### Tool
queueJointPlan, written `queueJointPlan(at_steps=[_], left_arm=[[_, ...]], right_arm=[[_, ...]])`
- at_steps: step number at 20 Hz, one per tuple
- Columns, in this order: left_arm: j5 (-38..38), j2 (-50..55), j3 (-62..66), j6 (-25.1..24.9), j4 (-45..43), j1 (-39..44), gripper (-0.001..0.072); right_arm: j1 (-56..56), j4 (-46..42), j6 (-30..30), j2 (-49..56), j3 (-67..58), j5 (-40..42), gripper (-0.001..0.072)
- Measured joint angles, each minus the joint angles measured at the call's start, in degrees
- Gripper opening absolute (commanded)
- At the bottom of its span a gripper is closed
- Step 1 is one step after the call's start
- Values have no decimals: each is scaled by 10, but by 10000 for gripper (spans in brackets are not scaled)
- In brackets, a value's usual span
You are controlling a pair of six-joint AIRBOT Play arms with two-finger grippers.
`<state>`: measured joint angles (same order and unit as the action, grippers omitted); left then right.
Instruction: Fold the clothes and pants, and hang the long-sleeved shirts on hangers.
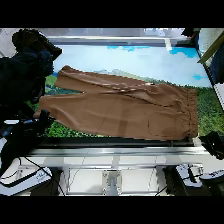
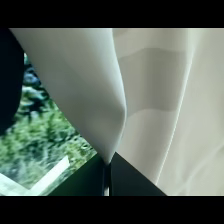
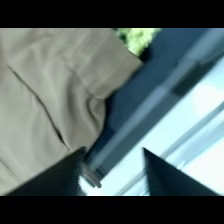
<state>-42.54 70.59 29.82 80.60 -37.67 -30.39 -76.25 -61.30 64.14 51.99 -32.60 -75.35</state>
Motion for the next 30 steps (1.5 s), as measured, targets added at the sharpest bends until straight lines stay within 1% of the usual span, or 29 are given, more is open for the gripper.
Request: queueJointPlan(at_steps=[1, 4, 7, 11, 17, 18, 19, 20, 21, 24, 27, 30], left_arm=[[0, 0, 0, 0, 0, 0, 17], [-1, 0, 0, 0, 0, 0, 18], [-1, 0, 0, 0, 0, 0, 18], [-1, 0, 0, 0, 0, 0, 18], [-1, 0, 0, 0, 0, 0, 18], [0, 0, 0, 0, 0, 0, 18], [1, 0, 0, 0, 0, 0, 18], [2, 0, 0, 0, 0, 0, 17], [2, 0, 0, 0, 0, 0, 17], [-6, -14, 1, 0, 0, -7, 17], [-25, -59, 1, 0, -6, -18, 16], [-65, -134, 1, 3, -32, -23, 16]], right_arm=[[-5, 2, 3, 5, 6, 6, 550], [-14, 17, 9, 23, 30, 38, 549], [-17, 44, -7, 49, 53, 67, 549], [-19, 110, -54, 102, 71, 106, 548], [-4, 214, -130, 176, 76, 134, 547], [7, 227, -136, 184, 76, 141, 533], [21, 238, -143, 192, 76, 153, 348], [35, 241, -147, 198, 76, 169, 77], [48, 242, -149, 203, 76, 185, 45], [64, 256, -155, 204, 57, 182, 40], [50, 264, -151, 185, 5, 123, 40], [26, 204, -120, 159, -66, 68, 40]])
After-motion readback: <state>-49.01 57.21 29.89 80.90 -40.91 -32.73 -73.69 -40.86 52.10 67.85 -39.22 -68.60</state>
